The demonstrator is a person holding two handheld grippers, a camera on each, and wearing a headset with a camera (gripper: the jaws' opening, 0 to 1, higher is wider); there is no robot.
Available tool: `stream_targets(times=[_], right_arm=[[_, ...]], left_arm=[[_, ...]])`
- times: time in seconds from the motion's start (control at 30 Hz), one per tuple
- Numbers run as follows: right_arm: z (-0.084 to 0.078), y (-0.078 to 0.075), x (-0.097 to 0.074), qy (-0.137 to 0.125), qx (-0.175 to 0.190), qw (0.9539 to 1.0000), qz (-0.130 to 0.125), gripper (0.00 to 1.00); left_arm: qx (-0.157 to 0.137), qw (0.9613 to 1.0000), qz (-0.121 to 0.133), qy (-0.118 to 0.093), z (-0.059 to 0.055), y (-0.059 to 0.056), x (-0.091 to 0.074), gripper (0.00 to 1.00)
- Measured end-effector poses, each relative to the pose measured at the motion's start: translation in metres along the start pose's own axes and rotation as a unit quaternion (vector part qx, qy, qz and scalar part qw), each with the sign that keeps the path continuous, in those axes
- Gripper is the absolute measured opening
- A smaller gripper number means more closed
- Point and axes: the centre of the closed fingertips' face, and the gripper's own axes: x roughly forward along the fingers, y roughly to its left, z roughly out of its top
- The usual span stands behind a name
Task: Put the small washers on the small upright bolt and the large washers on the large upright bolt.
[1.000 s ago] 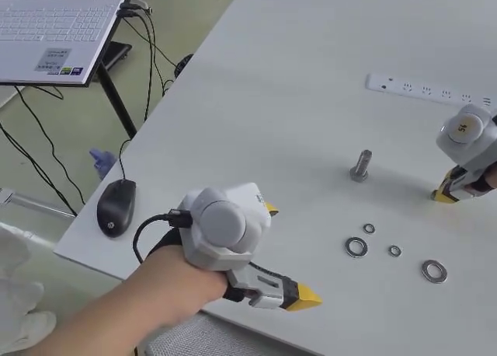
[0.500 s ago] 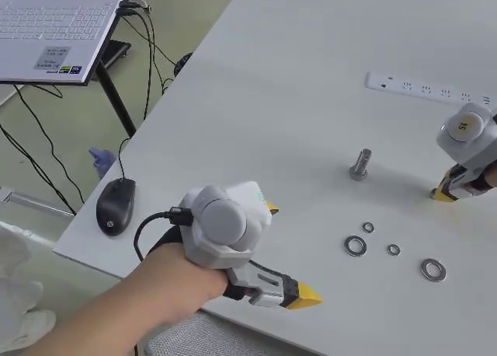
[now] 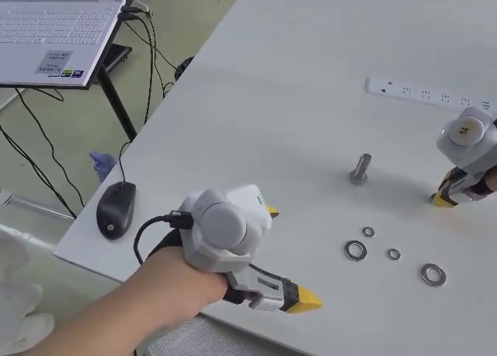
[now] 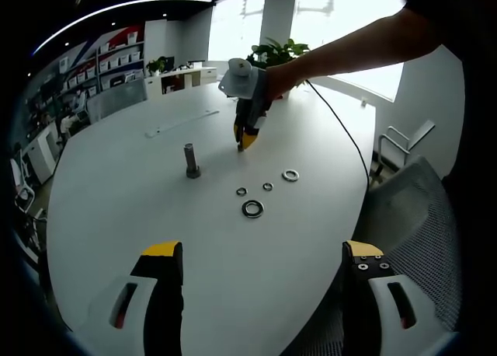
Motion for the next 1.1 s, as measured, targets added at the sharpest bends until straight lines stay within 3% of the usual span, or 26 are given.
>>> stream_targets(times=[0.67, 1.1], right_arm=[[0.010, -0.003, -0.026, -0.010, 0.002, 0.9999, -0.002, 0.31], [0.014, 0.003, -0.048, -0.017, 0.005, 0.9998, -0.007, 0.31]], left_arm=[[0.005, 1.0000, 0.001, -0.004, 0.004, 0.000, -0.002, 0.85], [0.007, 1.0000, 0.004, -0.003, 0.005, -0.001, -0.005, 0.85]])
